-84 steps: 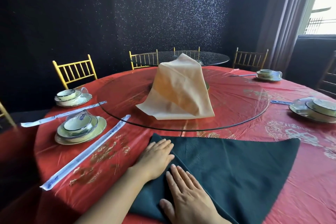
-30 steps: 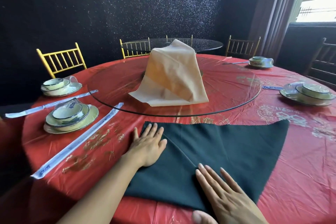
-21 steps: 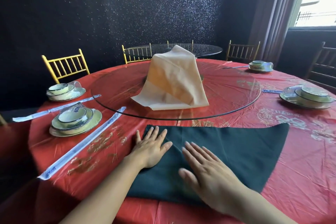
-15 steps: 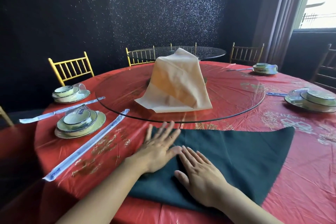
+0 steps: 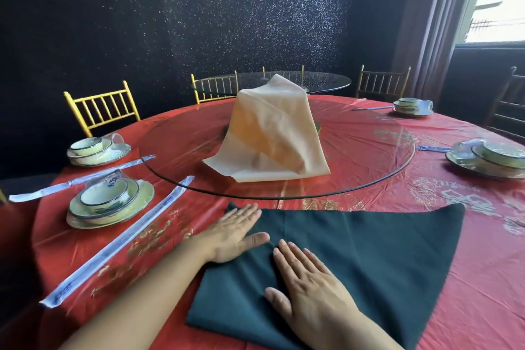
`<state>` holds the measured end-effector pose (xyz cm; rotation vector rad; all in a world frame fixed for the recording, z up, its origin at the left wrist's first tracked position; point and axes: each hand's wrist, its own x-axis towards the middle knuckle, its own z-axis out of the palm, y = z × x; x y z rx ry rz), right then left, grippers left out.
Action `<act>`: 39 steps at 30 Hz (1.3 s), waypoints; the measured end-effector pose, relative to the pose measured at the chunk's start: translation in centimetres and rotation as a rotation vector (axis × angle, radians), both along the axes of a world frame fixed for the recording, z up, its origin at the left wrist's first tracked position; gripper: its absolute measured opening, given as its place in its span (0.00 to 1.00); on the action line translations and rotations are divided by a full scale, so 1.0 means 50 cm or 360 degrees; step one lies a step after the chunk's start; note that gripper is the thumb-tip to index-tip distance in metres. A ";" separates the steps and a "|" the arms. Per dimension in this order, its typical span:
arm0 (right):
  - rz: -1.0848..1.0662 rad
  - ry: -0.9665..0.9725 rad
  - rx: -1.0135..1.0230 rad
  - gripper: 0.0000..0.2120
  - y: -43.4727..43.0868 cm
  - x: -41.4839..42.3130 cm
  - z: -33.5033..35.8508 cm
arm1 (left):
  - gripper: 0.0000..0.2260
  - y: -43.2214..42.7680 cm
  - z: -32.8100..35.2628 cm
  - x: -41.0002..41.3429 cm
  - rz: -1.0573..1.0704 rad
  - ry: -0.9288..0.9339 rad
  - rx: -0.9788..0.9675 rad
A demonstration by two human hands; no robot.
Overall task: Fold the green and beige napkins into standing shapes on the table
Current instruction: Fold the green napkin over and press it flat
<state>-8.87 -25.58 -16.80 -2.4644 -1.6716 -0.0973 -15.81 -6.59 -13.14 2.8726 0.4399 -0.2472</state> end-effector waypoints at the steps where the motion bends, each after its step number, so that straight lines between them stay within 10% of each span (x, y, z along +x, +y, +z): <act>1: 0.0010 0.0025 -0.0020 0.36 -0.002 0.000 0.001 | 0.61 0.011 0.000 0.003 0.0018 0.0011 0.0015; 16: -0.0031 -0.0014 -0.0144 0.37 -0.007 -0.010 0.007 | 0.55 -0.168 -0.028 -0.137 0.0158 -0.0277 0.0155; 22: 0.0221 -0.0066 -0.0082 0.57 -0.019 -0.002 0.030 | 0.47 -0.177 -0.040 -0.145 0.0194 -0.0264 0.0369; 27: -0.0133 -0.0129 0.0056 0.46 -0.050 0.035 0.026 | 0.32 -0.172 -0.055 -0.142 0.0240 -0.0063 0.0483; 33: -0.0189 0.0106 0.0044 0.64 -0.090 0.073 0.050 | 0.45 -0.174 -0.037 -0.151 0.0167 -0.0227 0.0252; 39: -0.0977 0.0310 0.0462 0.28 -0.212 0.274 0.079 | 0.49 -0.173 0.018 -0.124 0.0237 -0.0172 0.0029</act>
